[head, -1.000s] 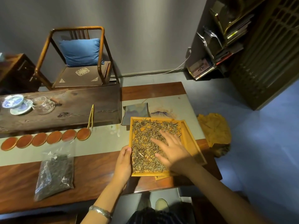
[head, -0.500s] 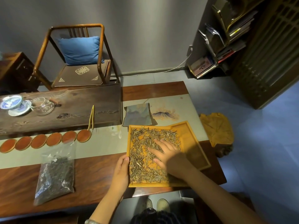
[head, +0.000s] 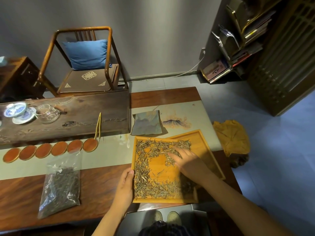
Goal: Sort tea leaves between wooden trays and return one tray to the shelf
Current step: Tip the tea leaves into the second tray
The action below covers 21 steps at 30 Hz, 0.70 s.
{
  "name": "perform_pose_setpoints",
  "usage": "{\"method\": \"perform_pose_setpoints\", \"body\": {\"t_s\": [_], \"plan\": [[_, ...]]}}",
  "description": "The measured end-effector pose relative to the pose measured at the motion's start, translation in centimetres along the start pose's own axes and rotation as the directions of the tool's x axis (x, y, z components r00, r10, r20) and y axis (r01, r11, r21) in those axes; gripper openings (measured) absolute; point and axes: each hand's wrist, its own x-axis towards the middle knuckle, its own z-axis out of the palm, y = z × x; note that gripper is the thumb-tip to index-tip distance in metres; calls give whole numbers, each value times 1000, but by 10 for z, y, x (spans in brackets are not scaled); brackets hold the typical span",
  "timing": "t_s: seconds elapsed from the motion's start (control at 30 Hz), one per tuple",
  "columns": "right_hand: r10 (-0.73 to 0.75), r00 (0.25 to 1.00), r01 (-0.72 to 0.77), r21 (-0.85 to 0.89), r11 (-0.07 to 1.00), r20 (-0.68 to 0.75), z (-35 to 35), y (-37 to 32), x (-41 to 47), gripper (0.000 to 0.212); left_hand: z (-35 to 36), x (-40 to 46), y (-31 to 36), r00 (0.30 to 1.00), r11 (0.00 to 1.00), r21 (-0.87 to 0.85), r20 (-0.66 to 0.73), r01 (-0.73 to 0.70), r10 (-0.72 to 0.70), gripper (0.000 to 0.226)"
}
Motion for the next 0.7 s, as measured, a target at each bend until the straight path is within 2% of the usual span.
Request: {"method": "perform_pose_setpoints", "body": {"t_s": [0.3, 0.47, 0.53, 0.6, 0.7], "plan": [[14, 999, -17, -67, 998, -45, 13, 28, 2, 48, -8, -4, -9, 1000, 1000, 31, 2, -3, 3, 26], [121, 992, -121, -9, 993, -27, 12, 38, 3, 42, -12, -2, -13, 1000, 999, 36, 2, 7, -7, 26], [65, 997, -67, -55, 996, -44, 7, 30, 4, 36, -12, -1, -14, 1000, 1000, 27, -5, 12, -12, 25], [-34, 997, 34, -9, 999, -66, 2, 12, 8, 35, -12, 0, -15, 1000, 1000, 15, -4, 23, -23, 24], [-48, 999, 44, 193, 980, 16, 1, -30, 16, 46, -10, 2, -14, 1000, 1000, -8, 1, 26, -26, 24]]}}
